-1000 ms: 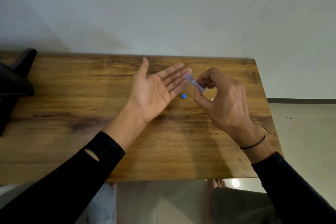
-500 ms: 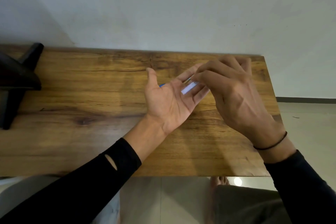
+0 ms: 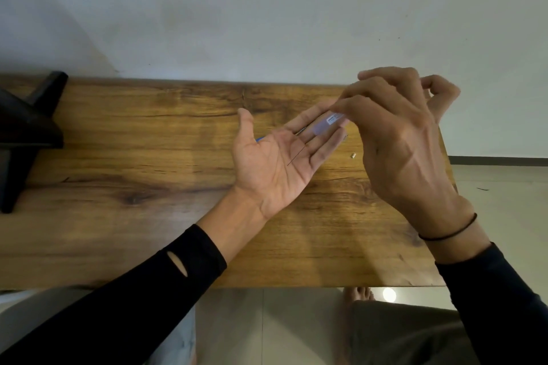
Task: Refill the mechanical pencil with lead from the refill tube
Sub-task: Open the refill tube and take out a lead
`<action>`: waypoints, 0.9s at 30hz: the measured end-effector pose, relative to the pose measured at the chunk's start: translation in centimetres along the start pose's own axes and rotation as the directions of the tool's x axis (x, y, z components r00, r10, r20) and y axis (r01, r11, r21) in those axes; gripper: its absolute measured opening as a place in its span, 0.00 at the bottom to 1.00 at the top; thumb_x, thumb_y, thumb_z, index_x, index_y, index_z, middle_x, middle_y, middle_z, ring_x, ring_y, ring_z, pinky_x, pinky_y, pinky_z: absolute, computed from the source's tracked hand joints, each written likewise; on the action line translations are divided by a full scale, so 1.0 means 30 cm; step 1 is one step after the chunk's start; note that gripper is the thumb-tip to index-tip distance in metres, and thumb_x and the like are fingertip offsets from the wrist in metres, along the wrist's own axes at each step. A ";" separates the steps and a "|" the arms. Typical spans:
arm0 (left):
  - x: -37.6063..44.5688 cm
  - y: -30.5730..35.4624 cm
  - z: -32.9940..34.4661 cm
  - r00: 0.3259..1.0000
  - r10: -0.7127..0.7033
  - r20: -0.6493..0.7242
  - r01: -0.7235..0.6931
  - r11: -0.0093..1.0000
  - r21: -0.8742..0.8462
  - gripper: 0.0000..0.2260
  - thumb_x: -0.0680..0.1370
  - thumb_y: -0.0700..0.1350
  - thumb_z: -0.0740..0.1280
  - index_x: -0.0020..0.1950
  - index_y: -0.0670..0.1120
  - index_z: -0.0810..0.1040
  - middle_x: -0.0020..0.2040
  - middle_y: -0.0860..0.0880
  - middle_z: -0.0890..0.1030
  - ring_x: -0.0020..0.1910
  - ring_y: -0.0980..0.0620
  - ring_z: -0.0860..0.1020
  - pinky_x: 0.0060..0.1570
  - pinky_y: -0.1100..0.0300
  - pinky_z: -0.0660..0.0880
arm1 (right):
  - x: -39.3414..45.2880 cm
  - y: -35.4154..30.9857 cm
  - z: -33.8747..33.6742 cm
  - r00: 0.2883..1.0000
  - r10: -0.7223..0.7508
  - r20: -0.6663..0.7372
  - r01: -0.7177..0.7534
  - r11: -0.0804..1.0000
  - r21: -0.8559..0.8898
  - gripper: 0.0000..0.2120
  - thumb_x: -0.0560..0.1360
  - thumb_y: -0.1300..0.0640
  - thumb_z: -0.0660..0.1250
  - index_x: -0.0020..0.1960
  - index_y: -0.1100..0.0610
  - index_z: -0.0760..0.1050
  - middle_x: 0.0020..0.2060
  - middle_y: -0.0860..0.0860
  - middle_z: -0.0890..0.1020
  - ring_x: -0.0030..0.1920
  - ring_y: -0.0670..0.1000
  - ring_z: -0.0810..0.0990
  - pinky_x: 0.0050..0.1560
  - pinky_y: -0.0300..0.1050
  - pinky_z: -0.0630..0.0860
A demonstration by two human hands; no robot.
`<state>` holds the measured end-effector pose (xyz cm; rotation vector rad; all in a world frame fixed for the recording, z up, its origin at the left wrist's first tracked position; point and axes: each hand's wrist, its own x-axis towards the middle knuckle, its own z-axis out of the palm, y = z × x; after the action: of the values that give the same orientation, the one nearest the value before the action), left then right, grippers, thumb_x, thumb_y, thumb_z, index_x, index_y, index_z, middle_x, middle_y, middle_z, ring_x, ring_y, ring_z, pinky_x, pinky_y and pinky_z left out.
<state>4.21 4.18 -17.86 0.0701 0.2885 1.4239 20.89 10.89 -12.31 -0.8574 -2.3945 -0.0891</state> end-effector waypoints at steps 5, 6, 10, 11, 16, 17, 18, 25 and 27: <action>0.001 0.005 0.011 1.000 0.001 -0.011 -0.001 1.000 0.010 0.57 0.77 0.81 0.45 0.83 0.32 0.63 0.83 0.31 0.67 0.82 0.38 0.68 0.80 0.46 0.68 | -0.003 -0.003 -0.002 0.977 0.206 -0.060 -0.205 0.979 0.013 0.13 0.80 0.71 0.68 0.55 0.57 0.87 0.59 0.57 0.84 0.61 0.63 0.81 0.59 0.66 0.65; 0.002 0.006 0.011 1.000 0.004 -0.014 -0.004 1.000 0.018 0.57 0.78 0.81 0.45 0.83 0.32 0.64 0.82 0.31 0.68 0.81 0.39 0.69 0.80 0.47 0.68 | -0.003 -0.005 -0.002 0.969 0.238 -0.071 -0.238 0.971 0.017 0.13 0.79 0.71 0.69 0.55 0.56 0.87 0.59 0.58 0.83 0.60 0.63 0.80 0.58 0.66 0.66; 0.006 0.018 0.004 1.000 0.018 -0.017 -0.018 1.000 0.015 0.56 0.78 0.80 0.46 0.82 0.32 0.66 0.80 0.31 0.70 0.79 0.40 0.71 0.81 0.47 0.68 | -0.009 -0.010 -0.010 0.949 0.310 -0.064 -0.303 0.948 0.098 0.09 0.81 0.65 0.70 0.57 0.57 0.86 0.58 0.60 0.81 0.62 0.66 0.76 0.57 0.64 0.66; 0.009 0.026 0.002 1.000 0.021 -0.012 -0.021 1.000 0.012 0.56 0.78 0.80 0.46 0.82 0.32 0.65 0.81 0.31 0.69 0.80 0.40 0.70 0.83 0.47 0.66 | -0.014 -0.012 -0.011 0.951 0.307 -0.039 -0.301 0.946 0.120 0.09 0.81 0.65 0.71 0.57 0.57 0.86 0.58 0.61 0.80 0.61 0.66 0.75 0.57 0.64 0.67; 0.026 0.088 -0.004 0.996 0.089 -0.007 -0.089 0.996 0.020 0.57 0.78 0.80 0.42 0.84 0.32 0.61 0.84 0.32 0.66 0.85 0.37 0.65 0.84 0.48 0.61 | -0.055 0.008 0.000 0.971 0.192 0.140 -0.219 0.952 0.213 0.05 0.80 0.62 0.75 0.55 0.56 0.85 0.51 0.54 0.79 0.54 0.61 0.73 0.50 0.60 0.66; 0.029 0.100 -0.005 0.994 0.105 -0.011 -0.104 0.994 0.009 0.56 0.78 0.80 0.43 0.84 0.32 0.61 0.83 0.31 0.67 0.85 0.37 0.65 0.83 0.48 0.63 | -0.063 0.012 0.007 0.968 0.160 0.193 -0.201 0.956 0.213 0.06 0.79 0.62 0.75 0.55 0.55 0.85 0.49 0.51 0.78 0.53 0.59 0.71 0.50 0.58 0.65; 0.032 0.111 -0.005 0.993 0.114 -0.014 -0.114 0.993 -0.004 0.56 0.78 0.80 0.43 0.84 0.31 0.62 0.83 0.31 0.67 0.85 0.37 0.65 0.83 0.48 0.64 | -0.071 0.016 0.015 0.958 0.133 0.254 -0.188 0.960 0.206 0.07 0.78 0.62 0.76 0.54 0.54 0.85 0.49 0.49 0.78 0.53 0.56 0.70 0.50 0.55 0.63; 0.029 0.120 -0.007 0.992 0.123 -0.041 -0.123 0.992 0.003 0.56 0.79 0.79 0.44 0.83 0.31 0.64 0.82 0.32 0.70 0.84 0.37 0.68 0.82 0.48 0.66 | -0.108 -0.012 0.093 0.781 0.066 0.620 -0.182 0.975 0.126 0.10 0.76 0.61 0.77 0.52 0.49 0.80 0.49 0.45 0.79 0.52 0.47 0.67 0.50 0.53 0.60; 0.029 0.117 -0.008 0.992 0.116 -0.044 -0.115 0.993 0.015 0.56 0.79 0.79 0.44 0.83 0.31 0.64 0.82 0.31 0.70 0.84 0.37 0.68 0.83 0.48 0.65 | -0.106 -0.013 0.104 0.761 0.082 0.644 -0.204 0.972 0.116 0.11 0.75 0.61 0.77 0.52 0.49 0.80 0.49 0.44 0.78 0.52 0.47 0.67 0.50 0.53 0.59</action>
<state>0.85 5.53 -17.46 0.0660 0.3347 1.5402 21.03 9.58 -16.59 -1.1116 -2.8771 0.5668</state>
